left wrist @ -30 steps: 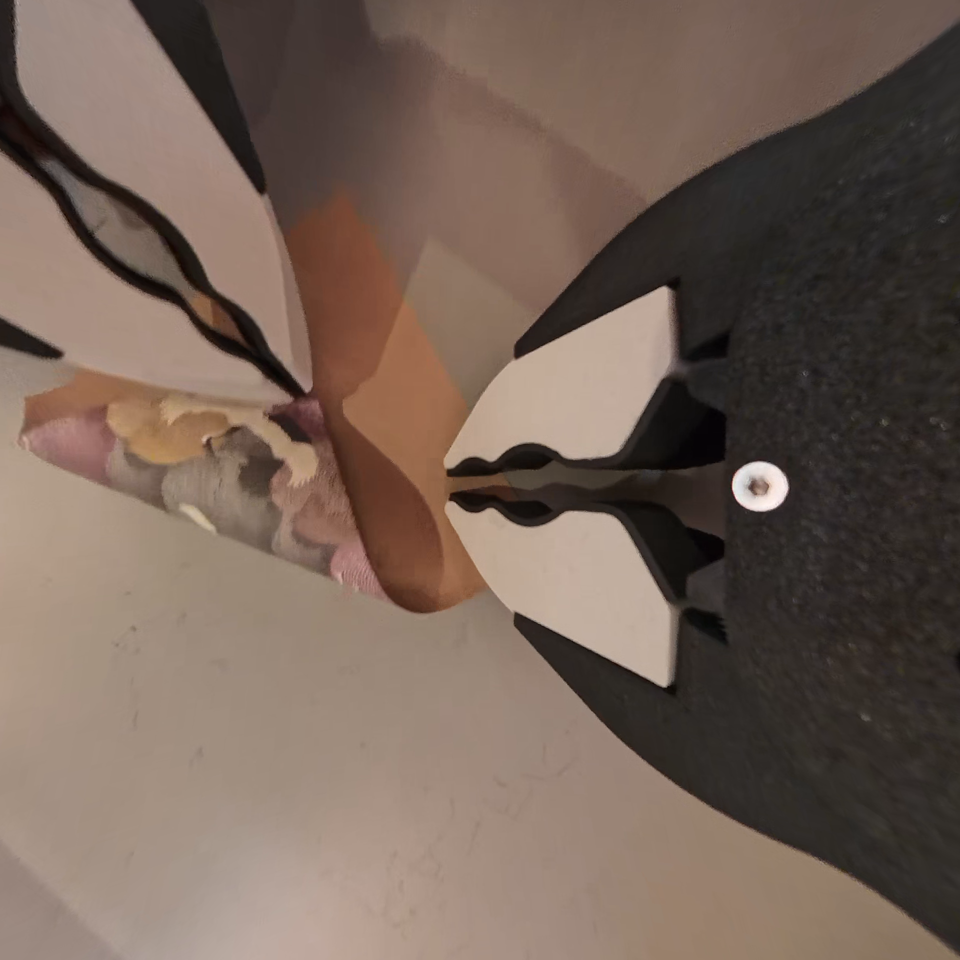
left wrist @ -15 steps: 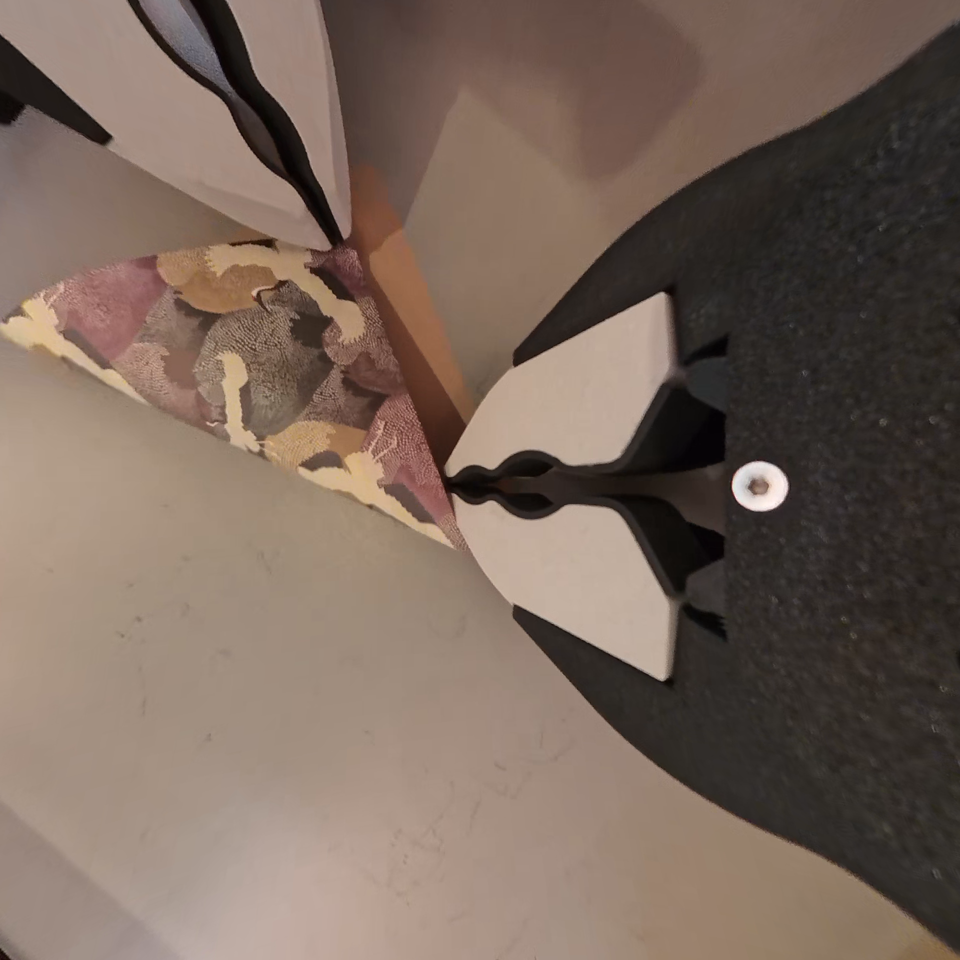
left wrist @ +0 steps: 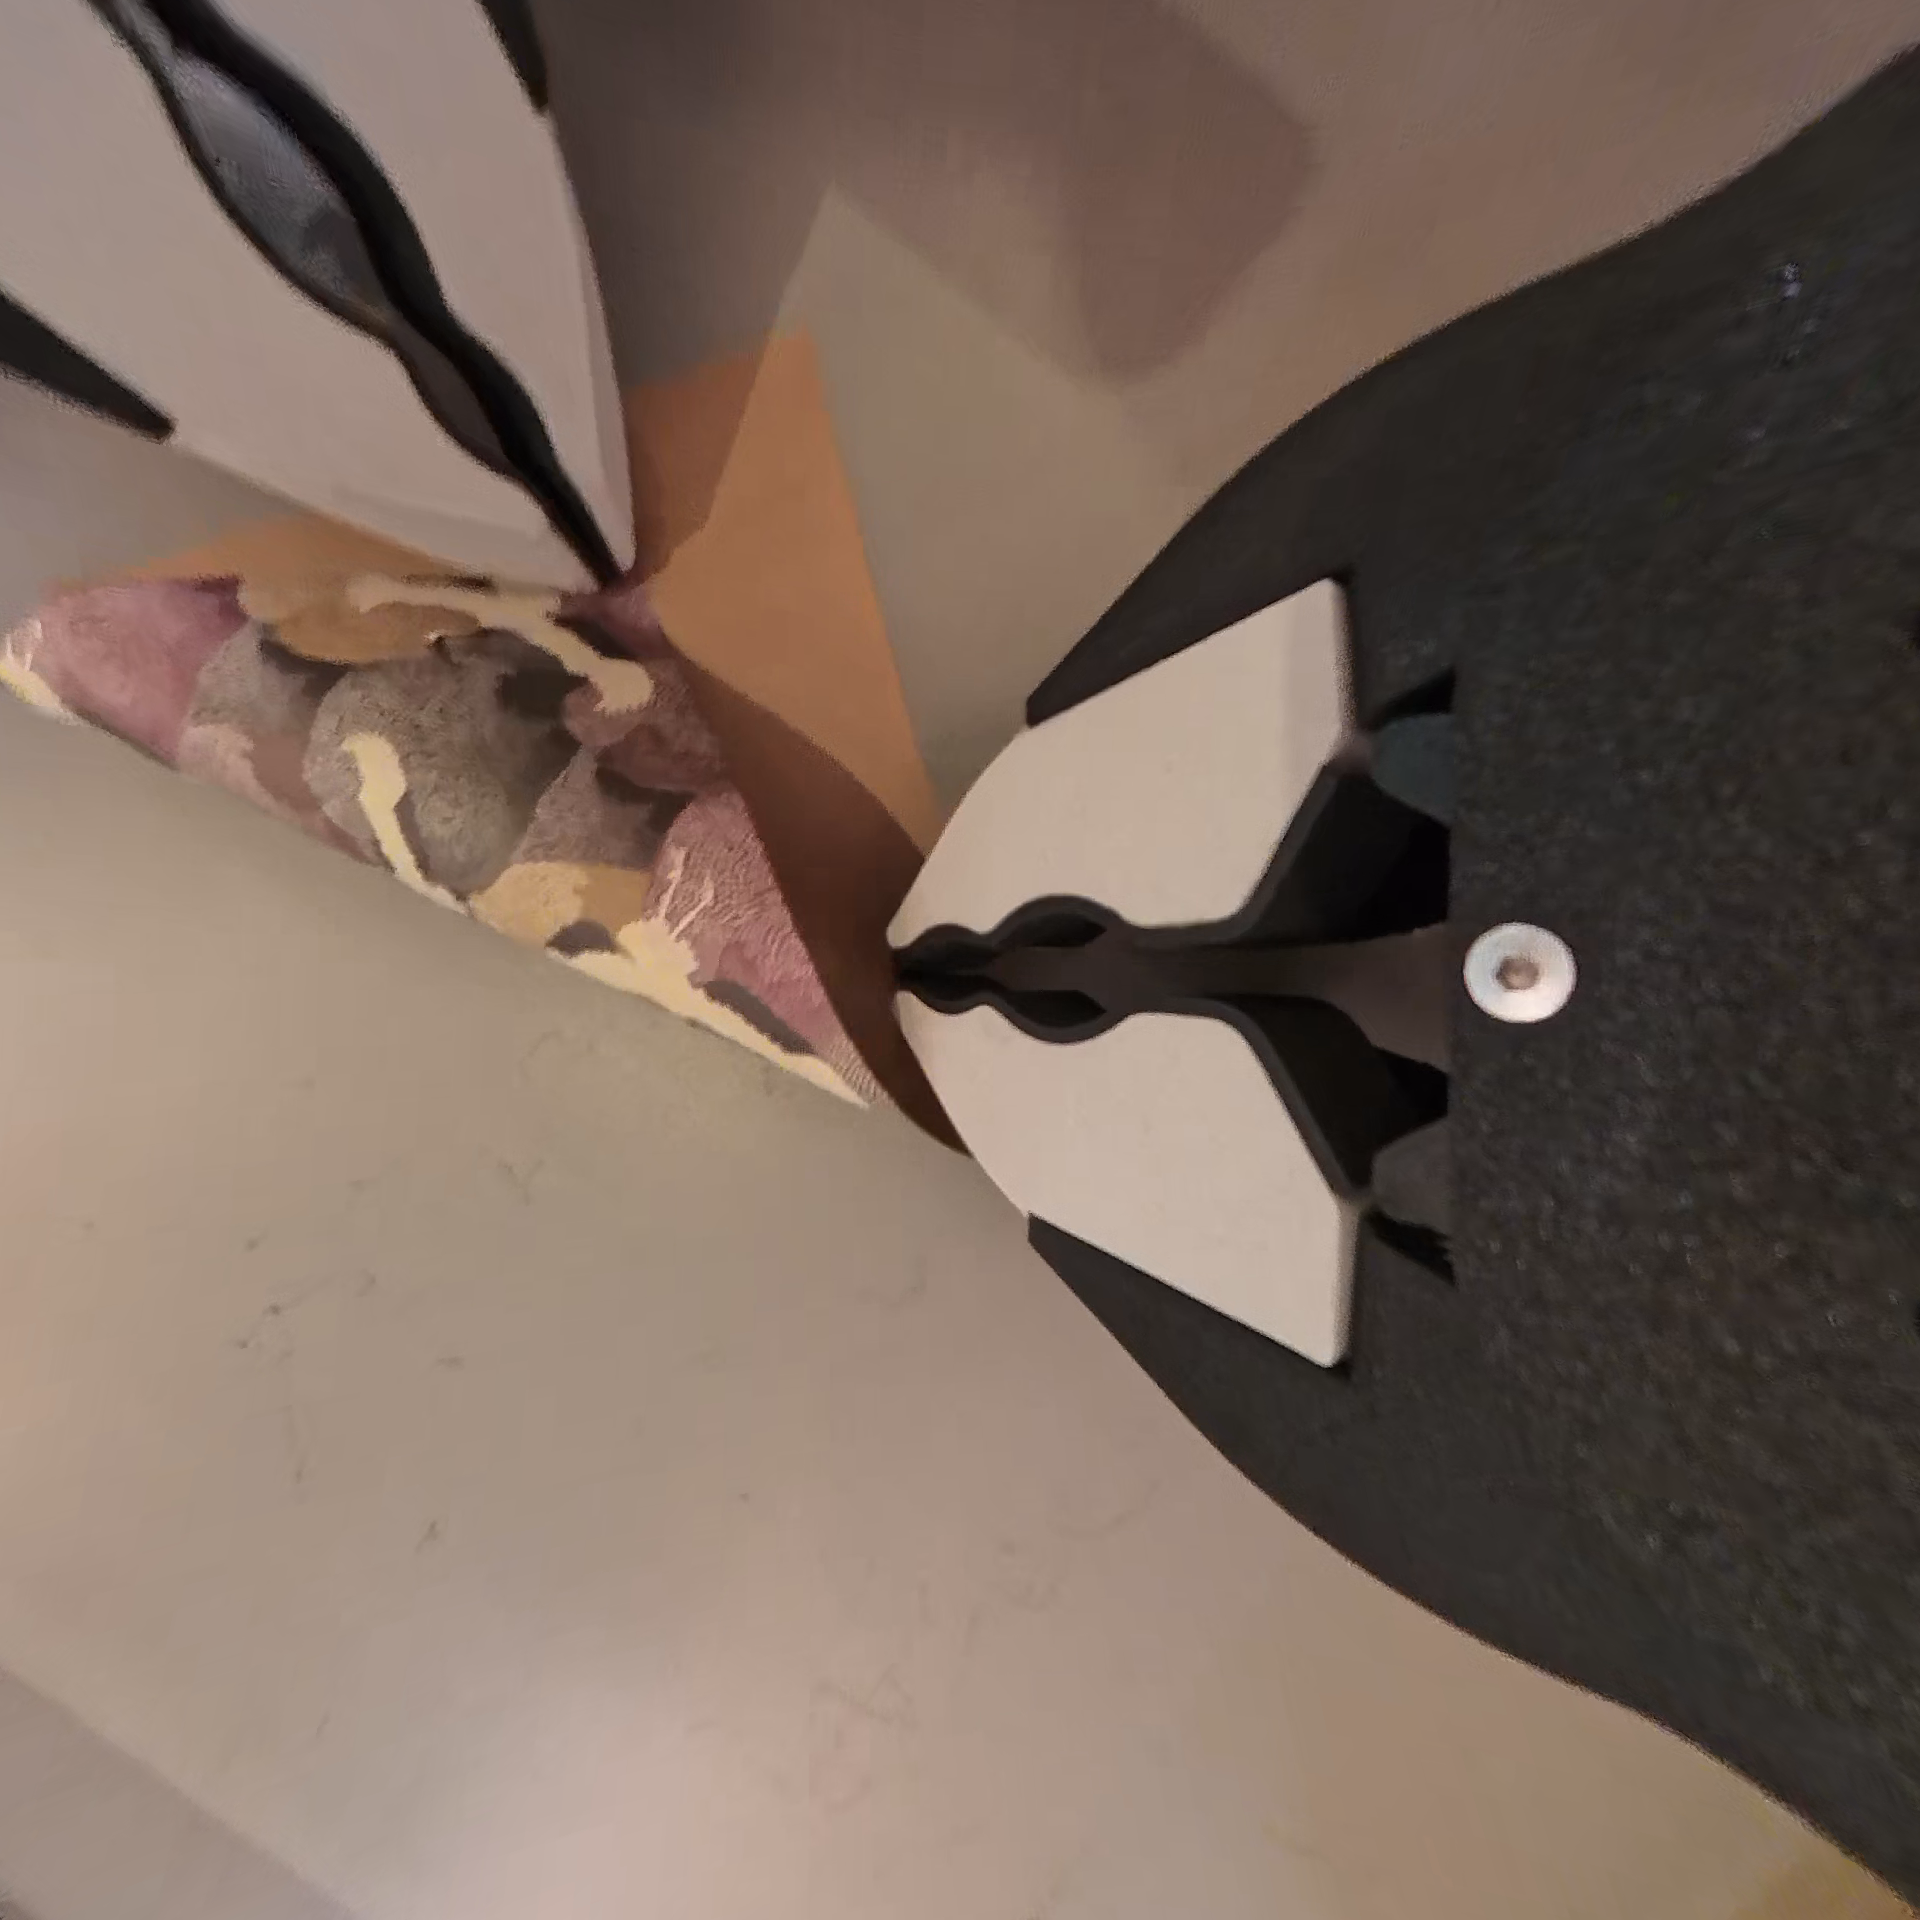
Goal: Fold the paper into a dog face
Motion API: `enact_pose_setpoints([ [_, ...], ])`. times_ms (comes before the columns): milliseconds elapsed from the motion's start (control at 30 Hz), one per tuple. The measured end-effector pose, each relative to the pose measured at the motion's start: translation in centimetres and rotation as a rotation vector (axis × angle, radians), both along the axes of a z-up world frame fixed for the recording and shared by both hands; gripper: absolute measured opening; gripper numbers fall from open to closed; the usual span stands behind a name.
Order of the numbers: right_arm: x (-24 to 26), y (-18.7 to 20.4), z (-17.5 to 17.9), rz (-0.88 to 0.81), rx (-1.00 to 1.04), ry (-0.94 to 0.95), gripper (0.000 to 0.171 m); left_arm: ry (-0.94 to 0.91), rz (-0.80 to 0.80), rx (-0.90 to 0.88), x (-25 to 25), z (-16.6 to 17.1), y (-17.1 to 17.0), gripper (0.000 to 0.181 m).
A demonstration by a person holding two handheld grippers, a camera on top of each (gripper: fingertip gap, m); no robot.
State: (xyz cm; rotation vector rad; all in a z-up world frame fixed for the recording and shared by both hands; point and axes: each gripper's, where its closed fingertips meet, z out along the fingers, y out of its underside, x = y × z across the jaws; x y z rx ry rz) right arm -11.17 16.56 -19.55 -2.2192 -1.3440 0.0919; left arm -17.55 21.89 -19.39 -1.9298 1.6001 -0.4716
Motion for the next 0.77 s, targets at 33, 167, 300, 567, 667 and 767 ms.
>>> enact_pose_setpoints([
  [33, 0.0, 0.1, 0.0, 0.001, 0.0, 0.005, 0.0, -0.004, -0.022, -0.01, 0.0, 0.0, -0.4, 0.005],
  [167, 0.0, 0.7, 0.0, 0.003, 0.004, 0.022, 0.0, -0.034, -0.093, -0.053, 0.7, 0.0, -1.9, 0.008],
  [300, 0.1, 1.3, 0.0, 0.007, 0.011, 0.023, 0.0, -0.056, -0.111, -0.087, 1.6, 0.1, -2.8, 0.017],
  [567, -0.6, 0.8, 0.5, 0.022, 0.012, 0.051, 0.0, -0.051, -0.067, -0.026, 1.9, 0.0, -1.9, 0.002],
  [667, -1.5, 0.1, 0.8, 0.037, -0.004, 0.081, 0.0, -0.047, -0.053, -0.028, 1.9, 0.0, -1.8, 0.0],
  [767, -1.9, -0.7, 0.3, 0.051, -0.028, 0.076, 0.0, -0.046, -0.051, -0.024, 1.9, 0.0, -1.8, 0.0],
])
